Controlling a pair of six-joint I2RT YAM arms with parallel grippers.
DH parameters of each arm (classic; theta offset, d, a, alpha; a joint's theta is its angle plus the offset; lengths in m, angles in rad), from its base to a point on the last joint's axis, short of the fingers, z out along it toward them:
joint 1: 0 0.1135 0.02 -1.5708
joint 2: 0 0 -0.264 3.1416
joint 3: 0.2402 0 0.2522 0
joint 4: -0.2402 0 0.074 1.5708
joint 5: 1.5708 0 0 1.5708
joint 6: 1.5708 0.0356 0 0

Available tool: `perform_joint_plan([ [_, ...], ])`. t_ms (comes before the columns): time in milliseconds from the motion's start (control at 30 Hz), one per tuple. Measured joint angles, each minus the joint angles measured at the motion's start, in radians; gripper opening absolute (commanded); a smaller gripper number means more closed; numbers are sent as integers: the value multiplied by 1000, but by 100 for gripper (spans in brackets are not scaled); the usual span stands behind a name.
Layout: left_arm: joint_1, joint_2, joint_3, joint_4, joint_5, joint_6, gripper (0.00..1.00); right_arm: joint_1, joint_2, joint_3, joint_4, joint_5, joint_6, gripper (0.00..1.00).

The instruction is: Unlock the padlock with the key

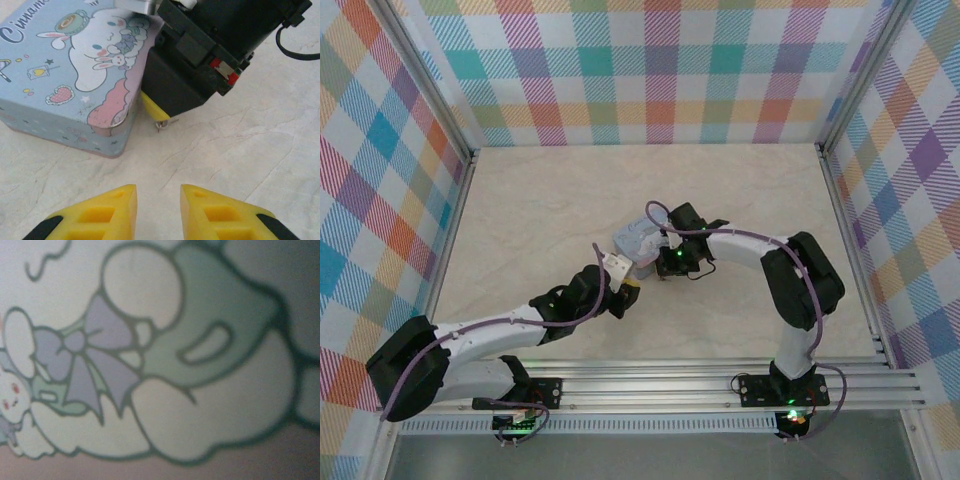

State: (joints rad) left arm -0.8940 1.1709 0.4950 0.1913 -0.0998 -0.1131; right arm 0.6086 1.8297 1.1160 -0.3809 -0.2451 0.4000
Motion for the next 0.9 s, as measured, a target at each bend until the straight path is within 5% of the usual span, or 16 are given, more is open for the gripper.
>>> perform_joint_plan([
  [300,0,-62,-11,-53,-17,-27,28,0,6,-3,26,8,-19,21],
  [900,0,-61,-28,-66,-26,-29,24,2,6,-9,29,76,-28,26],
])
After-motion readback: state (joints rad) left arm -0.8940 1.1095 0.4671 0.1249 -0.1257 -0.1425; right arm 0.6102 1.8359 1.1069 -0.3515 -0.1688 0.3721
